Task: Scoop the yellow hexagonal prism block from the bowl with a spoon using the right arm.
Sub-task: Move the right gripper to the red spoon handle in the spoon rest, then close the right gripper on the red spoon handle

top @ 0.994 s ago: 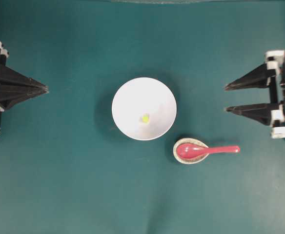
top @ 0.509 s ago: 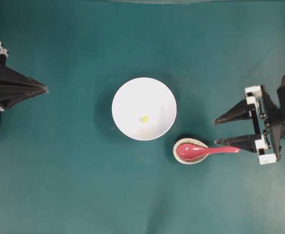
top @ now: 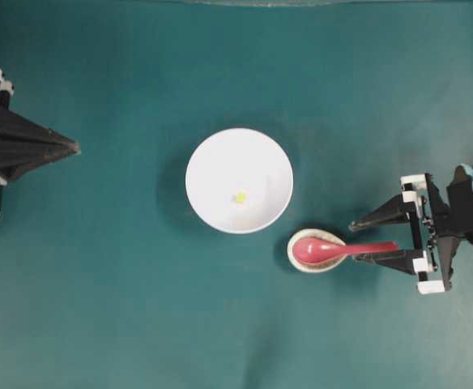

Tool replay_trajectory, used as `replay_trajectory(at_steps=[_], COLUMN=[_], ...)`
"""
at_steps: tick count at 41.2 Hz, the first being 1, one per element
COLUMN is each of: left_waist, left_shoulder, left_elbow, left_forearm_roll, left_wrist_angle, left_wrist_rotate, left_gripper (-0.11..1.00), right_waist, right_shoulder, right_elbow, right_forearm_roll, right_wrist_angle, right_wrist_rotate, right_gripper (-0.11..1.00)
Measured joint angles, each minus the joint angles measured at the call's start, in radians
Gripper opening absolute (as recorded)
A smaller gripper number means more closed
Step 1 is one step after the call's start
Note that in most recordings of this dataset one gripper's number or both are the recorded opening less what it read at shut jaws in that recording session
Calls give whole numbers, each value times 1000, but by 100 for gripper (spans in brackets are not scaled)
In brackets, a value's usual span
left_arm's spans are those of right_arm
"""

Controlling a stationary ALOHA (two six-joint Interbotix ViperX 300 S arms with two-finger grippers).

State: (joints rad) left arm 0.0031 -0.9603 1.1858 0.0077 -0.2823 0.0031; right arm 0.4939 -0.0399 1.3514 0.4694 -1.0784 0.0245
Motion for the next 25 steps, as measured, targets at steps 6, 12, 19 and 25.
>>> replay_trajectory(at_steps=[6,12,19,25], left_waist=[0,0,0,0], left_shoulder=[0,0,0,0], left_elbow=[0,0,0,0], left_forearm_roll=[0,0,0,0], left_wrist_angle=[0,0,0,0], left_wrist_rotate=[-2,0,0,0], left_gripper=[3,3,3,3], right_waist=[43,49,51,51], right_shoulder=[75,124,163,184], right_elbow=[-15,-21,-20,-21], right_forearm_roll=[43,52,66,67], right_wrist_angle=[-20,-25,-25,-25], right_wrist_rotate=[0,0,0,0], right_gripper=[58,58,58,58])
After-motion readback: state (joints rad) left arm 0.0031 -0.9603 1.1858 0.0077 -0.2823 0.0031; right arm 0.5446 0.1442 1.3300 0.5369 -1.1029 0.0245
